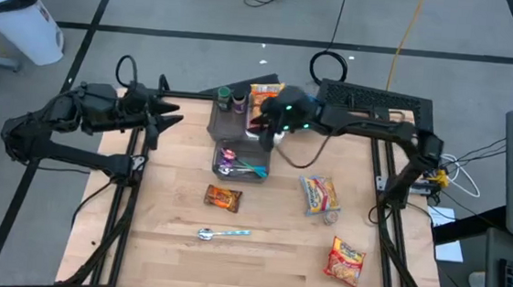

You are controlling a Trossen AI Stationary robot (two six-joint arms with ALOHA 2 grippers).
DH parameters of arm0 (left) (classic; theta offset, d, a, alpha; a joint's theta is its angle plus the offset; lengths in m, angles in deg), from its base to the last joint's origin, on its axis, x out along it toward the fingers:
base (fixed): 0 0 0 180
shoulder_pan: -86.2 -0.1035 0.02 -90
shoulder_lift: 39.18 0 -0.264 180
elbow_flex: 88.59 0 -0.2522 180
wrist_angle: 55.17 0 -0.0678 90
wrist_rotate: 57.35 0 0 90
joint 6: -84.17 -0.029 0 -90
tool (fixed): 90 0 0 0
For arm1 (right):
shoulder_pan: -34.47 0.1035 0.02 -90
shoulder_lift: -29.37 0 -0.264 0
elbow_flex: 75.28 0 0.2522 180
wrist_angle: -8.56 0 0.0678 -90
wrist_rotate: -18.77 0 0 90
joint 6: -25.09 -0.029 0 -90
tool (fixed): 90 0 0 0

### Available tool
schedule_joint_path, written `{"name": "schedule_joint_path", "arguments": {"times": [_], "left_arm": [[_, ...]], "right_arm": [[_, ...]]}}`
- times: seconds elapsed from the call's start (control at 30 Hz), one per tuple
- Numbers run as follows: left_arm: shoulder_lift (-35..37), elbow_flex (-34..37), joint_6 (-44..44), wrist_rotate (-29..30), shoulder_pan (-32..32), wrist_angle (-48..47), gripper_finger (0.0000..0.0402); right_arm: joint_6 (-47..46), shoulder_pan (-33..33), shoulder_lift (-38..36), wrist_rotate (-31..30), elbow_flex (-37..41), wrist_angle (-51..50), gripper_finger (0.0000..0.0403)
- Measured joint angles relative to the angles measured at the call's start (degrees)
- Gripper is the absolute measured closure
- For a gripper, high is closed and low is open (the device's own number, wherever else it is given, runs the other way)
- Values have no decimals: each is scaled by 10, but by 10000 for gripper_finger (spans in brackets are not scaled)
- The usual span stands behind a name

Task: Pick & Place Food Item
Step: Put the red noodle pack into the white bin

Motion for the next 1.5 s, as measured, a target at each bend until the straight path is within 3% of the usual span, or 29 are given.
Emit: {"name": "schedule_joint_path", "arguments": {"times": [0.23,0.37,0.63,0.83,1.07,1.27,1.5], "left_arm": [[32,0,11,-65,0,-6,231],[46,0,37,-103,0,-47,231],[46,0,77,-157,1,-115,231],[30,22,77,-195,8,-110,231],[21,88,98,-238,38,-63,231],[21,134,130,-240,66,11,231],[13,185,198,-235,104,126,231]], "right_arm": [[-33,-9,-105,1,0,-8,178],[-10,-3,-178,-12,0,-62,160],[-27,73,-284,-190,0,-195,169],[-91,166,-295,-300,2,-273,173],[-168,269,-290,-359,117,-152,172],[-257,320,-291,-360,242,-1,179],[-263,361,-291,-358,279,6,181]]}}
